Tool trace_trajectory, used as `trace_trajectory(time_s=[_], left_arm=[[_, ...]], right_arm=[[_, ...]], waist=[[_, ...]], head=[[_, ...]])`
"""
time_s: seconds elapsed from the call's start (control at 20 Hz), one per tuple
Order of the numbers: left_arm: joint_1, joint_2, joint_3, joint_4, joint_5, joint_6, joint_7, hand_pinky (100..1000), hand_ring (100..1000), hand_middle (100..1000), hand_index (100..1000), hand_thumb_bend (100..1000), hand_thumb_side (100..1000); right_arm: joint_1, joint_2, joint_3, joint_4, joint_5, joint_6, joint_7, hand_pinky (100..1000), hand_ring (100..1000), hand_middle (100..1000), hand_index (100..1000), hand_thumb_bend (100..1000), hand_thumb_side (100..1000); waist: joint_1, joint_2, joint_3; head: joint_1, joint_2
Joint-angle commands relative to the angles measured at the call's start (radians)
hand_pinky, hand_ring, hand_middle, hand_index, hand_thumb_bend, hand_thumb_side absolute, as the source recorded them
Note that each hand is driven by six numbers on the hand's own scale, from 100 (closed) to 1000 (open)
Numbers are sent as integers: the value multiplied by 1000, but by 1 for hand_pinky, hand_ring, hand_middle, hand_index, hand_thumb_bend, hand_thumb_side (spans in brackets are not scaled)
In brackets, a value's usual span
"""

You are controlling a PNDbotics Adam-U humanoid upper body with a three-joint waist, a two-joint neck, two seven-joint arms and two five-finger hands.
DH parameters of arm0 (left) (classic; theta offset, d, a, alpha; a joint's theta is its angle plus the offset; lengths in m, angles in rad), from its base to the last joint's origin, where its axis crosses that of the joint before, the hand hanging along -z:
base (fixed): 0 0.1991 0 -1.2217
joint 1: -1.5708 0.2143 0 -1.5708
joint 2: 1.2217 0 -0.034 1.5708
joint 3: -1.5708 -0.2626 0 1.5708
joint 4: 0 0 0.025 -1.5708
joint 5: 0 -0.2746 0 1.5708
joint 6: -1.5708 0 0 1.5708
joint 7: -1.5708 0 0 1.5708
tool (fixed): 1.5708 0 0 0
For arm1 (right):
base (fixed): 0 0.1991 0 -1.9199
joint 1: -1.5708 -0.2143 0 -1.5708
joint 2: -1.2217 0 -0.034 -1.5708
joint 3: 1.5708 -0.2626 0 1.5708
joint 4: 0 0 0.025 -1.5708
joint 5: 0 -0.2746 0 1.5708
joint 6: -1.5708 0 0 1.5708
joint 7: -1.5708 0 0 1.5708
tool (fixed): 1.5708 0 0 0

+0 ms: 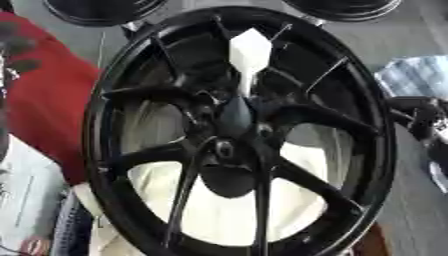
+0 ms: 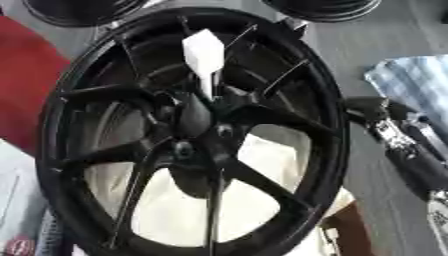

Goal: Pull the pin out of the wheel hub.

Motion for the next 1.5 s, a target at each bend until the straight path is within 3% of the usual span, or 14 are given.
trace_trajectory(time_s=[0.05,0.5,0.7,1.1,1.5], left_arm=[[-8,18,10,-17,-2,-1,2,772,805,626,788,100,680],[-12,29,10,-17,-1,0,4,772,802,621,782,100,675],[-13,31,9,-17,-1,1,3,772,802,620,782,100,675],[-12,36,6,-17,-3,3,-1,772,803,621,782,100,674],[-7,43,3,-17,-5,6,-4,773,804,621,782,100,672]], right_arm=[[-6,-21,-19,-16,5,-15,-19,955,953,802,771,100,620],[-6,-43,-40,-16,-19,-58,-49,954,947,799,768,100,594],[-10,-84,-45,-16,-28,-96,-51,950,944,798,769,100,564],[-31,-291,-34,-16,-59,-268,-1,932,929,792,772,100,451],[-111,-514,-11,-16,-92,-386,47,909,909,781,772,100,381]], waist=[[0,-18,0],[2,-20,1],[0,-17,4],[-10,-22,8],[-24,-36,12]], head=[[1,-9],[-4,-3],[-3,-1],[-8,6],[-17,14]])
